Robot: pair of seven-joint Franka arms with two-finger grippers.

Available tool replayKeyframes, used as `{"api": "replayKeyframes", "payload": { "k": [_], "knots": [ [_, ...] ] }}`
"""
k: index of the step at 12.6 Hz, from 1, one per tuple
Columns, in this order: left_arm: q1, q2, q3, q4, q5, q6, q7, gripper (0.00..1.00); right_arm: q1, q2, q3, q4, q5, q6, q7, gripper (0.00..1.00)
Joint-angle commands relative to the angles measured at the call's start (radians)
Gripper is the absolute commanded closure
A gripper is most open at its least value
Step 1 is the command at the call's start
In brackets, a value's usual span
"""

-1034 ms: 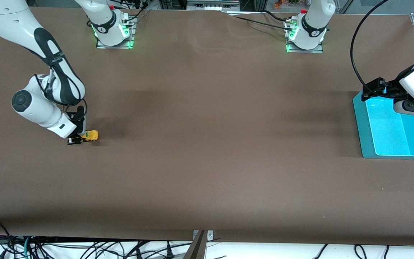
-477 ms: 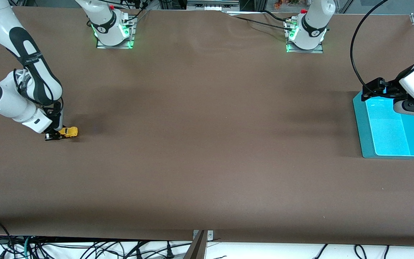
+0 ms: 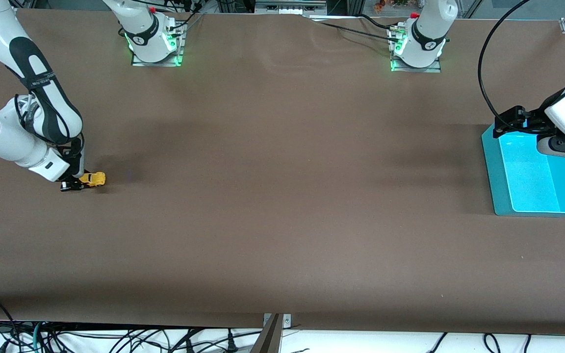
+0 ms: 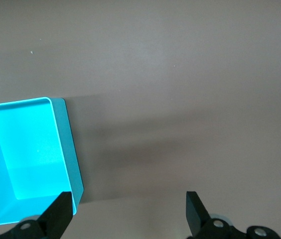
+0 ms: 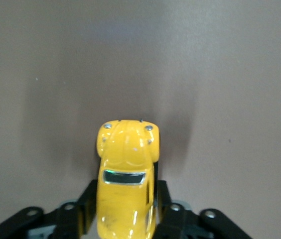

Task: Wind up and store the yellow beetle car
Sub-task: 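Drag the car backward along the table with the right gripper to wind it, then open the right gripper, letting the car roll toward the blue tray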

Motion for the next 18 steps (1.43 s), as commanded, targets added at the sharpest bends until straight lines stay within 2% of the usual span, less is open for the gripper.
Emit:
{"api": "replayKeyframes", "payload": {
  "k": [1,2,9,11,15,18],
  "knots": [
    [-0.003,0.012,0.002,0.027,-0.006,-0.005,0.004,0.0,-0.021,0.034,0.042,0.035,0.009,-0.029,-0.012,0.16],
    [-0.003,0.012,0.002,0.027,-0.006,-0.005,0.004,0.0,-0.021,0.034,0.045,0.035,0.01,-0.03,-0.012,0.02],
    [0.0,0.012,0.002,0.025,-0.006,-0.005,0.004,0.0,-0.02,0.004,0.083,0.104,0.012,-0.156,0.039,0.0],
    [0.0,0.014,0.002,0.025,-0.011,-0.007,0.004,0.0,-0.018,-0.064,0.098,0.108,0.013,-0.182,0.074,0.0],
    [0.001,0.015,0.002,0.022,-0.011,-0.008,0.007,0.0,-0.017,-0.257,0.16,0.104,0.024,-0.225,0.146,0.0],
    [-0.006,0.015,0.0,0.022,-0.011,-0.01,0.006,0.0,-0.017,-0.375,0.175,0.127,0.03,-0.398,0.429,0.0]
  ]
}}
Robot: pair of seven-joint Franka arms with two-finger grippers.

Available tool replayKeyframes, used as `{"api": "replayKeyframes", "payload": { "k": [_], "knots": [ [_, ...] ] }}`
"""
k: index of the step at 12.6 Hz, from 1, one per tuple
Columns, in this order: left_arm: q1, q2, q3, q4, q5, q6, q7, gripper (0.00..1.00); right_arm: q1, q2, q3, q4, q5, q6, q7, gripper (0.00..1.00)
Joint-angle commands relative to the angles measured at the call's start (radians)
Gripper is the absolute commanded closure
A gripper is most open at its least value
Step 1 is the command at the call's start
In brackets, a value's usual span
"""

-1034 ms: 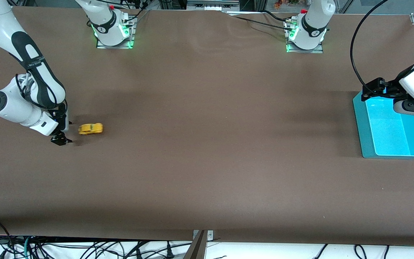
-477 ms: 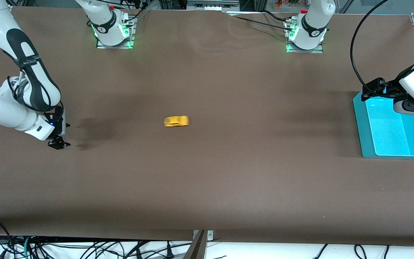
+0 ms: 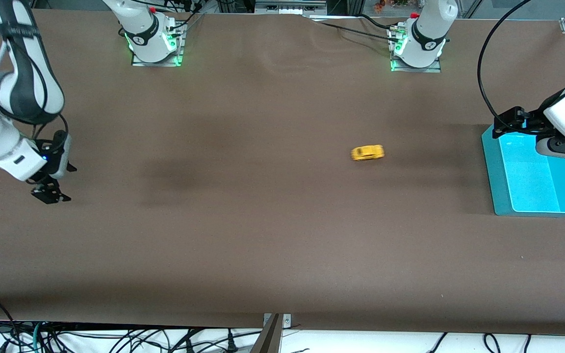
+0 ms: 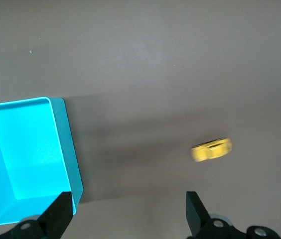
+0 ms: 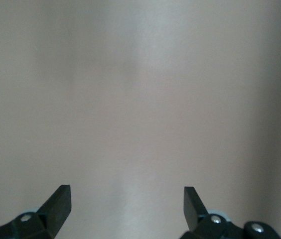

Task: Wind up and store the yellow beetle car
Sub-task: 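Move the left gripper to the car while the right gripper returns to rest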

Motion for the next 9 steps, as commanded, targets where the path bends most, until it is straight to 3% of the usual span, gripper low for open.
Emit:
{"api": "replayKeyframes", "payload": {
  "k": [1,4,7,9],
  "knots": [
    [-0.006,0.01,0.0,0.022,-0.01,-0.01,0.007,0.0,-0.016,-0.102,0.013,0.006,0.011,-0.126,0.198,0.0],
    [-0.006,0.015,-0.005,0.013,-0.01,-0.046,0.059,0.0,-0.005,-0.194,0.013,0.029,0.005,-0.215,0.408,0.0],
    [0.008,0.047,-0.002,0.001,-0.006,-0.049,0.379,0.0,0.039,-0.225,0.007,0.087,-0.006,-0.329,0.644,0.0],
    [0.012,0.038,-0.003,-0.068,-0.006,-0.045,0.481,0.0,0.048,-0.231,-0.001,0.106,-0.012,-0.342,0.813,0.0]
  ]
}}
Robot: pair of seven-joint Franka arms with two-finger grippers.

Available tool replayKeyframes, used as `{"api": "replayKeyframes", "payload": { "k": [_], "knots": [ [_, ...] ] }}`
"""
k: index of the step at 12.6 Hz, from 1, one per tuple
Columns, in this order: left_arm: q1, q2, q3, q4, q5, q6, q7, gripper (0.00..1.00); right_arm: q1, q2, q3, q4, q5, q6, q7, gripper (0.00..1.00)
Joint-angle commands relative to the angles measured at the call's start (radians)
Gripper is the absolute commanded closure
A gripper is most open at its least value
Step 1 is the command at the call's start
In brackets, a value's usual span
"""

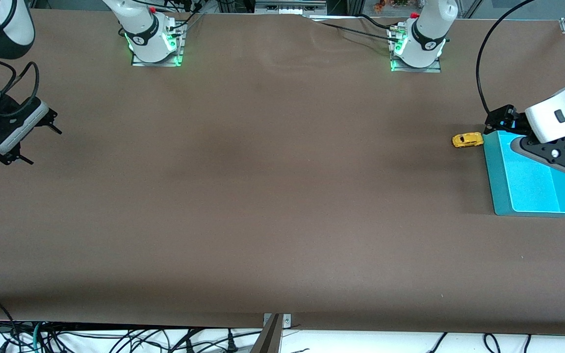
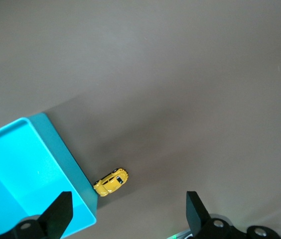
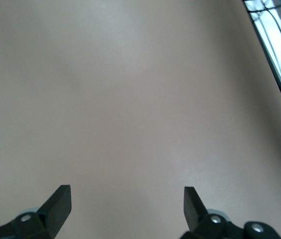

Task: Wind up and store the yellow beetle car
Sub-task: 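Move the left gripper to the car while the right gripper returns to rest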

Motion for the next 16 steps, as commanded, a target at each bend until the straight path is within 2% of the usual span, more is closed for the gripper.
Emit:
{"api": "replayKeyframes", "payload": {
  "k": [1,4,7,10,14,16],
  "knots": [
    [0.009,-0.021,0.002,-0.084,-0.006,-0.005,0.152,0.0,0.03,-0.007,-0.014,0.042,-0.015,-0.055,0.237,0.0],
    [0.007,-0.086,0.002,-0.261,0.007,0.085,0.34,0.0,0.065,-0.007,-0.028,0.096,-0.029,-0.156,0.608,0.0],
    [0.015,-0.168,0.002,-0.516,0.008,0.271,0.576,0.0,0.119,-0.027,-0.087,0.098,-0.021,-0.205,0.784,0.0],
    [0.073,-0.2,0.002,-0.673,0.022,0.421,0.786,0.0,0.194,-0.056,-0.129,0.125,0.0,-0.329,0.983,0.0],
    [0.099,-0.309,0.002,-0.904,0.105,0.601,0.848,0.0,0.203,-0.05,-0.129,0.188,0.003,-0.422,1.028,0.0],
    [0.118,-0.323,0.002,-0.968,0.15,0.68,0.9,0.0,0.199,-0.03,-0.134,0.213,0.005,-0.425,1.023,0.0]
  ]
}}
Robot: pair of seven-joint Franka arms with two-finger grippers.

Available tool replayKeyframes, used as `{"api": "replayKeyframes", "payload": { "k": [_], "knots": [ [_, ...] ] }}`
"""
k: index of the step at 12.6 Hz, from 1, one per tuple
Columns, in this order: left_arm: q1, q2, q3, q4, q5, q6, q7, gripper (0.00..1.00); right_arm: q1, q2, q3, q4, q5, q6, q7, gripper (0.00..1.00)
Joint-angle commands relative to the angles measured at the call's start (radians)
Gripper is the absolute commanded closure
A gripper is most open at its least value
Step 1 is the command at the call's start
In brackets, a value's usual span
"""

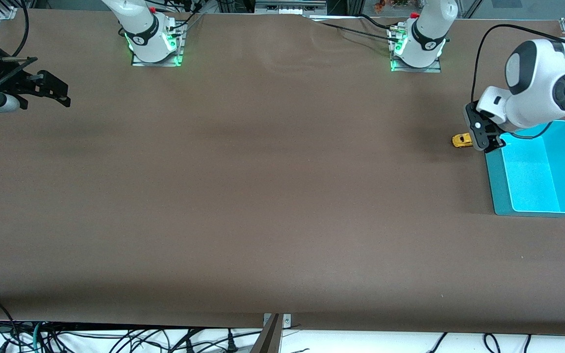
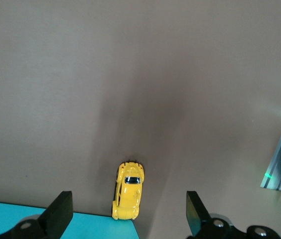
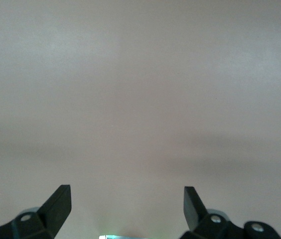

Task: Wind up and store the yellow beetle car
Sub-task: 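Lower the left gripper and close it on the yellow car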

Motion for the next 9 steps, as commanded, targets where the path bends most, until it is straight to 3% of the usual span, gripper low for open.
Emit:
{"api": "replayKeyframes", "payload": {
  "k": [1,6,9],
  "knots": [
    [0.04,-0.071,-0.006,-0.136,0.06,0.146,0.112,0.0,0.006,0.025,-0.016,0.04,0.015,-0.031,0.011,0.0],
    [0.175,-0.016,-0.006,-0.272,0.06,0.456,0.295,0.0,0.003,0.031,-0.027,0.06,0.006,-0.031,0.009,0.0],
    [0.218,0.036,-0.006,-0.276,0.06,0.522,0.338,0.0,0.003,0.026,-0.029,0.098,-0.007,-0.037,0.012,0.0]
  ]
}}
